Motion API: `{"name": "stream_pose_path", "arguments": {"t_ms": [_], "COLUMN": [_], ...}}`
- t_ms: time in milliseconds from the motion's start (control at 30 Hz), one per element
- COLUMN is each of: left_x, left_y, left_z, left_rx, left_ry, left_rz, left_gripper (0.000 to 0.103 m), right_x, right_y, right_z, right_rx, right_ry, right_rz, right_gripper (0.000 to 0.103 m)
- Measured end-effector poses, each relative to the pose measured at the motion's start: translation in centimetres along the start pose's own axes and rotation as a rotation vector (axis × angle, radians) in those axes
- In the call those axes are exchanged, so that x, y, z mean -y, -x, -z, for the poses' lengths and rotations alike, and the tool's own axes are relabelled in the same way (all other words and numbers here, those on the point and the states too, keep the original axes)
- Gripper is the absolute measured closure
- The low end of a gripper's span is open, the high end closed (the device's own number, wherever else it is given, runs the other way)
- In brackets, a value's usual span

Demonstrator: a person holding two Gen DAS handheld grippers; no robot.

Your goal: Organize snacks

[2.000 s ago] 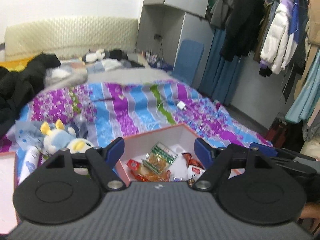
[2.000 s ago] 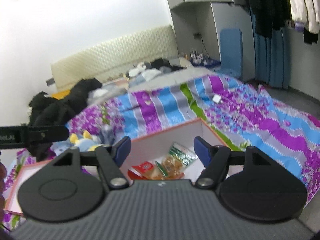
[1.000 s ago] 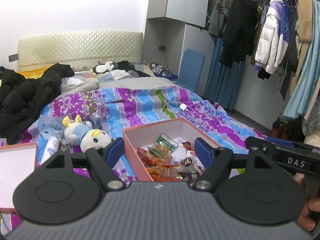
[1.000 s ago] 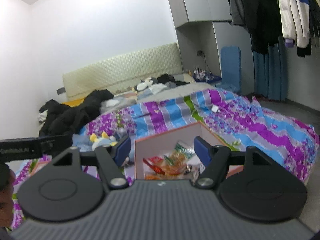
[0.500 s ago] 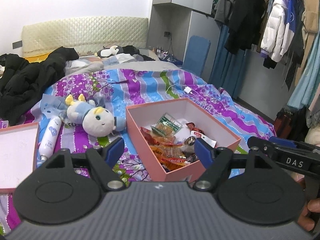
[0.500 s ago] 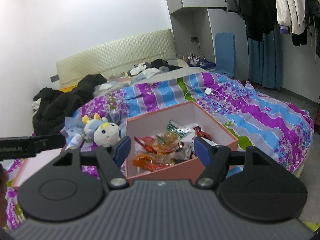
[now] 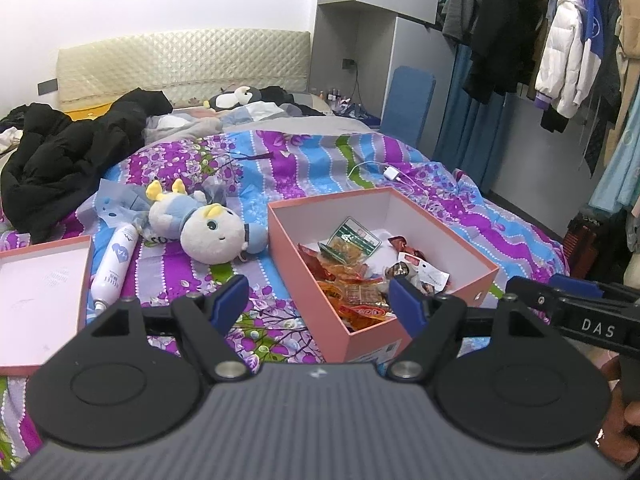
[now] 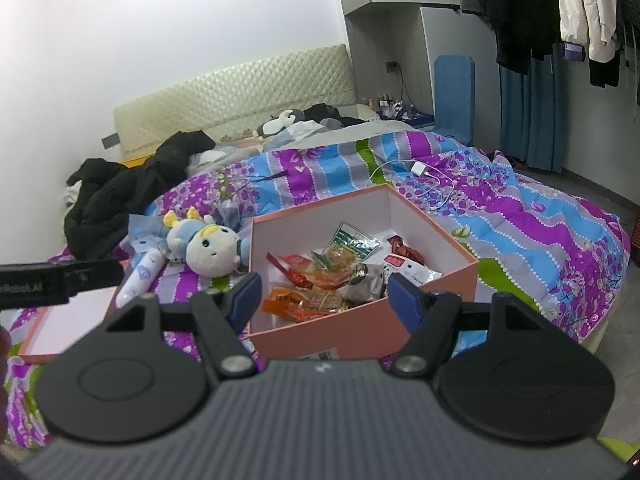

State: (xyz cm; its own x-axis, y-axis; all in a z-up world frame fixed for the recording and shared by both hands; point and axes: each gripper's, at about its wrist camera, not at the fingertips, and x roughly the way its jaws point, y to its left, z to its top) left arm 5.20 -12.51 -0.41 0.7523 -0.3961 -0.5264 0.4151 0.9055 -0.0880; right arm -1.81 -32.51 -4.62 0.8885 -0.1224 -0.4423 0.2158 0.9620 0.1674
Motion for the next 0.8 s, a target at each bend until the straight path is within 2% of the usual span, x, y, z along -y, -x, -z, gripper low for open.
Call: {"name": "stream_pose_path", "arguments": {"t_ms": [800], "left_x": [-0.24], "left_y": [0.45], "left_z": [-0.04], "left_rx": [0.005], "left_ry": [0.012], "left_rz": [-0.015], "left_gripper": [0.022], "right_x": [0.06], "right_y": [0.20], "right_z": [-0.02], "right_rx": [0.013], "right_ry": [0.024], "right_rz": [0.013], "right_gripper": [0.032]}}
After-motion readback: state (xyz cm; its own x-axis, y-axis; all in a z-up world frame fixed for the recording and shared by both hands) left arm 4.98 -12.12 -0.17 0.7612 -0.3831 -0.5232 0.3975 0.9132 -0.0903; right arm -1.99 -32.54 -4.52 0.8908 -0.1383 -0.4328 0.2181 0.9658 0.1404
